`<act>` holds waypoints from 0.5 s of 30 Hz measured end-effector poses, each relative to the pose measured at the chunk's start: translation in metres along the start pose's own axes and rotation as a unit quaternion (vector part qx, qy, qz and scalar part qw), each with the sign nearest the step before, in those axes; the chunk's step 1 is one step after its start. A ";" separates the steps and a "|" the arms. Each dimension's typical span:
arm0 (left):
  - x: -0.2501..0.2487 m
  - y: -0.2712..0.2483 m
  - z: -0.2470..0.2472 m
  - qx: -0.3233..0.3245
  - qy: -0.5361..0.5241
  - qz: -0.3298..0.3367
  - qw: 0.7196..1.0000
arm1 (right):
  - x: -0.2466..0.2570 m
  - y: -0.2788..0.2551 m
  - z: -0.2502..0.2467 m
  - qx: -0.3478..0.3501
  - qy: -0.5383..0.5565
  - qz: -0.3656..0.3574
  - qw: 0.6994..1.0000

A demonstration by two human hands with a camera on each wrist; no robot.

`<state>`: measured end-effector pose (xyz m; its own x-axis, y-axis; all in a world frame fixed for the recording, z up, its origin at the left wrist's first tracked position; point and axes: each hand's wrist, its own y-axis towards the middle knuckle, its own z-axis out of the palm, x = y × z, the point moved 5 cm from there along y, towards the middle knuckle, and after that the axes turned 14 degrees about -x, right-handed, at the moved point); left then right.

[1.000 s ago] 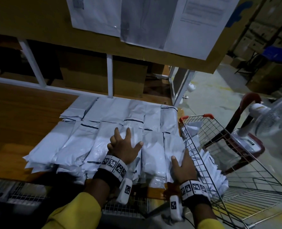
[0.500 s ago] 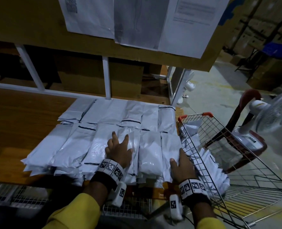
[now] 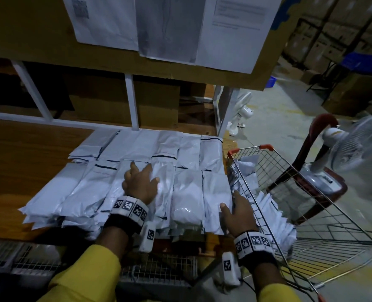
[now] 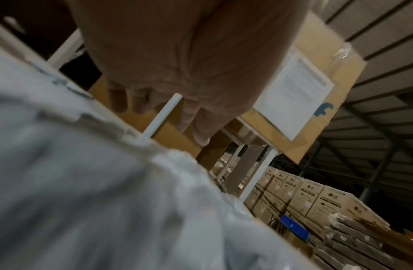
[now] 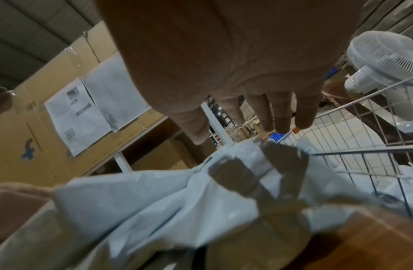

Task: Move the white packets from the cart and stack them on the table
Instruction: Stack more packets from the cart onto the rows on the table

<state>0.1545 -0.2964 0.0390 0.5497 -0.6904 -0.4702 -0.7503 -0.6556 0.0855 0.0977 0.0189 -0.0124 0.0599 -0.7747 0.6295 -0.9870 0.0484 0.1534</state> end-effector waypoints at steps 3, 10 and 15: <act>-0.023 -0.008 -0.038 -0.039 0.005 0.034 0.999 | -0.009 0.005 -0.013 -0.011 -0.012 -0.006 1.000; -0.143 -0.048 -0.098 -0.087 -0.146 0.211 0.963 | -0.048 0.015 -0.051 -0.044 -0.020 -0.005 0.999; -0.235 -0.074 -0.057 -0.048 -0.163 0.291 0.942 | -0.089 0.017 -0.093 -0.087 -0.016 0.013 0.996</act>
<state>0.1018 -0.1028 0.1930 -0.0976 -0.8207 -0.5629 -0.8439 -0.2315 0.4840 0.0895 0.1469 0.0050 0.0279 -0.7913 0.6108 -0.9470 0.1746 0.2695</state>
